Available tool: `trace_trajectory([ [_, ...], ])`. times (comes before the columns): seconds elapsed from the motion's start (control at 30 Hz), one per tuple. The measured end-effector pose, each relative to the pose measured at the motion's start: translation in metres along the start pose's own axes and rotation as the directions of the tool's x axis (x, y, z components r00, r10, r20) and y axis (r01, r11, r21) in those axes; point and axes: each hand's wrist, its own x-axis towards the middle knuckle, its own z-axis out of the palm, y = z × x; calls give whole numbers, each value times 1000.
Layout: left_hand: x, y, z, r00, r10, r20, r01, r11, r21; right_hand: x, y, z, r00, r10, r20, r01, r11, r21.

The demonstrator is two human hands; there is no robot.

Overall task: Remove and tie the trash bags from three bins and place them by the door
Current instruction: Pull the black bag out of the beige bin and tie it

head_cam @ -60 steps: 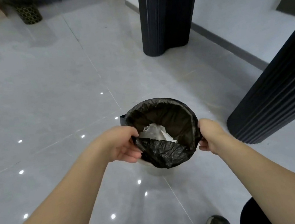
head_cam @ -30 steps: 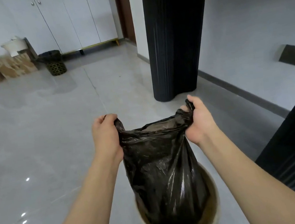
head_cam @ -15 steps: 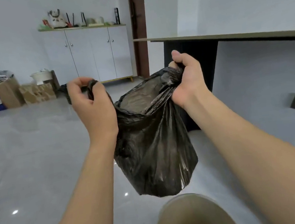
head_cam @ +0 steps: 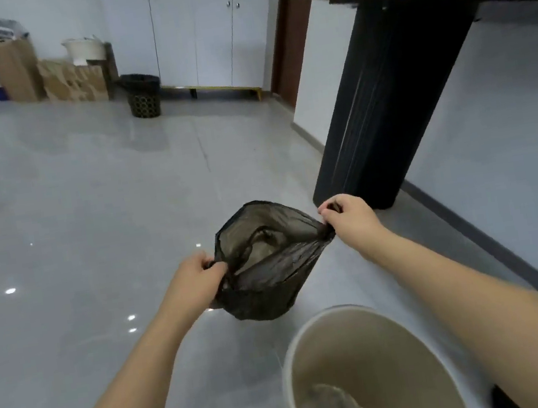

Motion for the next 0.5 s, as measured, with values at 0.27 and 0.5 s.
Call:
trace_trajectory([
  [0.27, -7, -116, -11, 963, -237, -130, 264, 713, 649, -11, 52, 43, 983, 104, 154, -77, 982, -170],
  [0.5, -1, -47, 58, 861, 12, 508, -341, 755, 560, -7, 31, 38, 986, 68, 152, -70, 998, 4],
])
